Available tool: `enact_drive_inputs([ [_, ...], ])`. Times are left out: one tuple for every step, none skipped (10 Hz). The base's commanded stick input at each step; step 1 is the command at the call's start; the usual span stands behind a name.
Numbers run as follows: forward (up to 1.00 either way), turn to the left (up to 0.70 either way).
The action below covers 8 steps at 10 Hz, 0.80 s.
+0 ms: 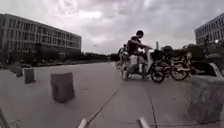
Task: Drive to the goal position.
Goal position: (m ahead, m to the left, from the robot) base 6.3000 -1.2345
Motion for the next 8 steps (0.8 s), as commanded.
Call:
enact_drive_inputs([
  [0.70,0.00],
  [0.70,0.00],
  [0.70,0.00],
  [0.70,0.00],
  [0.70,0.01],
  [0.70,0.20],
  [0.70,0.35],
  [0.70,0.35],
])
